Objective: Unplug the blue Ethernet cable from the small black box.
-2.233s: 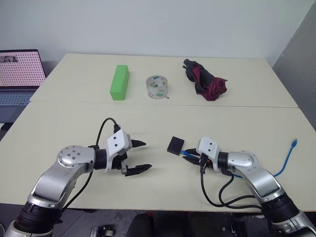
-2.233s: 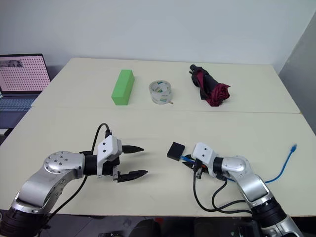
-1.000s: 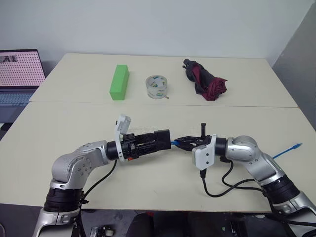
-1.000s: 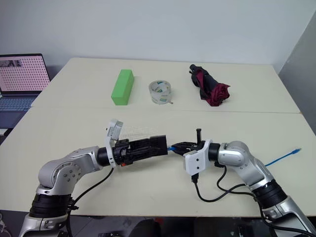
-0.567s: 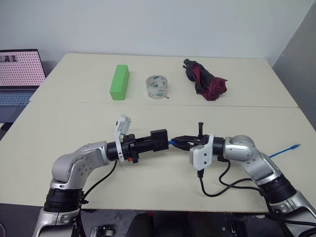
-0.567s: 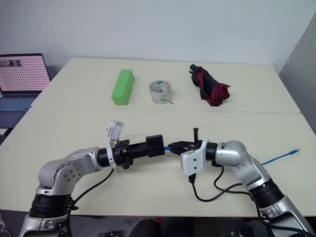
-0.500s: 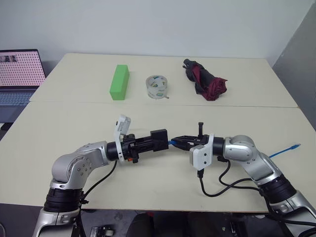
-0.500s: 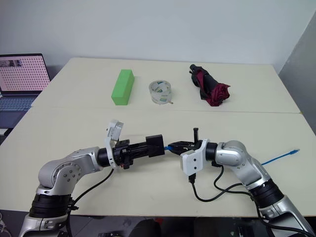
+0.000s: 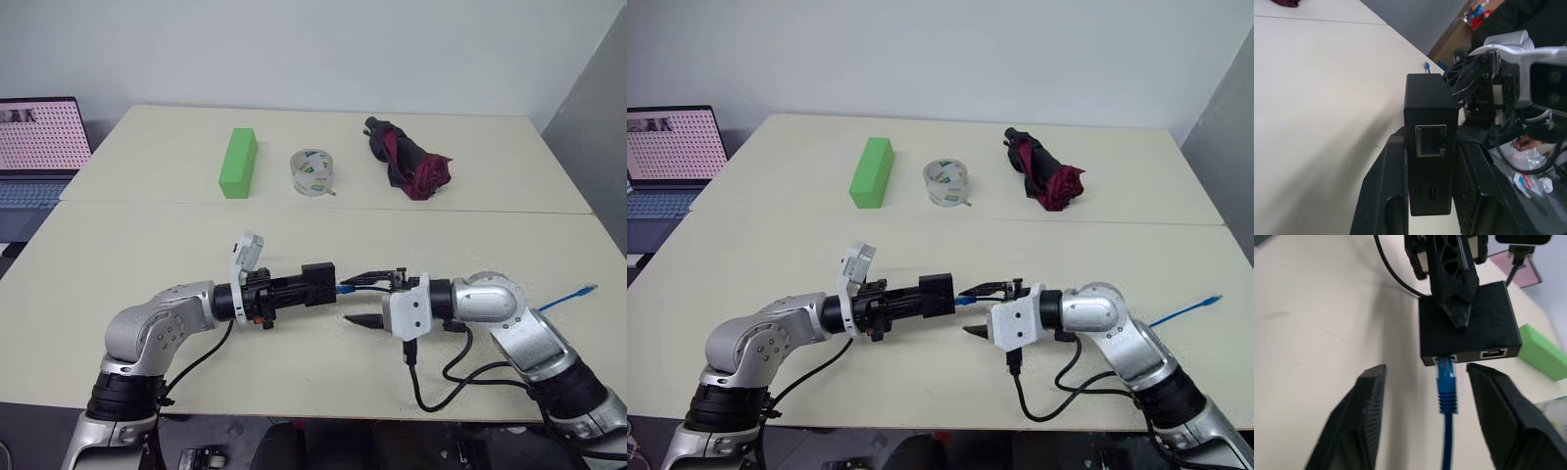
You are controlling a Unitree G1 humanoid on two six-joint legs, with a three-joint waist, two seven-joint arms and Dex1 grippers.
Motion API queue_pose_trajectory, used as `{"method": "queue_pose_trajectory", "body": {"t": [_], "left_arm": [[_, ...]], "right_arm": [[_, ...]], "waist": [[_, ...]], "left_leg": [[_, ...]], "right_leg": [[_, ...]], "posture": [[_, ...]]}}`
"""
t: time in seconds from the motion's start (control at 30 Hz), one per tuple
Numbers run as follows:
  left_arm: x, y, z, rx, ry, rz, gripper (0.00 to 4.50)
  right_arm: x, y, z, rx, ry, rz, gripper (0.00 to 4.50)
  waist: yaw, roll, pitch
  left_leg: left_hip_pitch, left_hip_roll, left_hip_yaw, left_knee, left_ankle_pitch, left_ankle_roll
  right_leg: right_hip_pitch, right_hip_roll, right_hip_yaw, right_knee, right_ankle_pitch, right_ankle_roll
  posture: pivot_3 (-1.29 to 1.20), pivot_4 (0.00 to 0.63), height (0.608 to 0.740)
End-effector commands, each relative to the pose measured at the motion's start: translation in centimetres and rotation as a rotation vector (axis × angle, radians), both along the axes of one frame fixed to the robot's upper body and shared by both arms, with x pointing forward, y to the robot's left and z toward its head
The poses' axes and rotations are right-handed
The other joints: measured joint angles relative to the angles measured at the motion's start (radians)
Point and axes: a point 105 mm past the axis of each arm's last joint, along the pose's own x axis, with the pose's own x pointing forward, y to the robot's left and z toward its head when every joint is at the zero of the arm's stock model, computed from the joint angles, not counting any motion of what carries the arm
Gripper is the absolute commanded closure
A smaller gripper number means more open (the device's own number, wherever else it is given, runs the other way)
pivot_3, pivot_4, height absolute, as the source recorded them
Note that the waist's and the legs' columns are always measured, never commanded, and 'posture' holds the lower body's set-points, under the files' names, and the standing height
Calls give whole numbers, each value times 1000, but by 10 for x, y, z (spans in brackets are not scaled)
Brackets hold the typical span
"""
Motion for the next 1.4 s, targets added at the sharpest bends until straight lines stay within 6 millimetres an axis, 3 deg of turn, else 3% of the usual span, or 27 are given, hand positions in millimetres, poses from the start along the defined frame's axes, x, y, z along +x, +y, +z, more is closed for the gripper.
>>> {"method": "queue_pose_trajectory", "body": {"t": [0.03,0.27,0.5,1.13,1.23,1.4], "left_arm": [[-1,-1,10,39,-106,-66,3719],[-1,0,27,43,-191,-133,3719],[-7,-3,32,68,-234,-171,3719],[-13,-9,35,72,-256,-197,3719],[-13,-10,36,70,-257,-200,3719],[-17,-12,37,70,-265,-219,3719]], "right_arm": [[-3,-5,22,124,215,-77,1421],[-7,-2,28,256,604,-146,1421],[-3,0,27,293,751,-177,1421],[0,2,20,241,792,-168,1421],[1,2,20,236,787,-168,1927],[0,3,20,237,790,-161,3262]], "waist": [[0,0,0],[-1,0,0],[-2,0,0],[-2,0,0],[-2,0,0],[-2,0,0]], "left_leg": [[0,0,-1,0,0,0],[-1,0,-1,0,0,0],[-1,0,-2,0,0,0],[-1,-1,-2,-1,0,0],[-1,-1,-2,-1,0,0],[-1,-1,-2,-1,0,1]], "right_leg": [[0,0,0,0,0,0],[0,0,-1,0,0,0],[0,0,-1,-1,0,0],[0,0,-1,-1,0,0],[0,0,-1,-1,0,0],[0,0,-1,-1,0,0]], "posture": [[0,150,740],[0,150,740],[0,150,740],[0,150,740],[0,150,740],[0,150,740]]}}
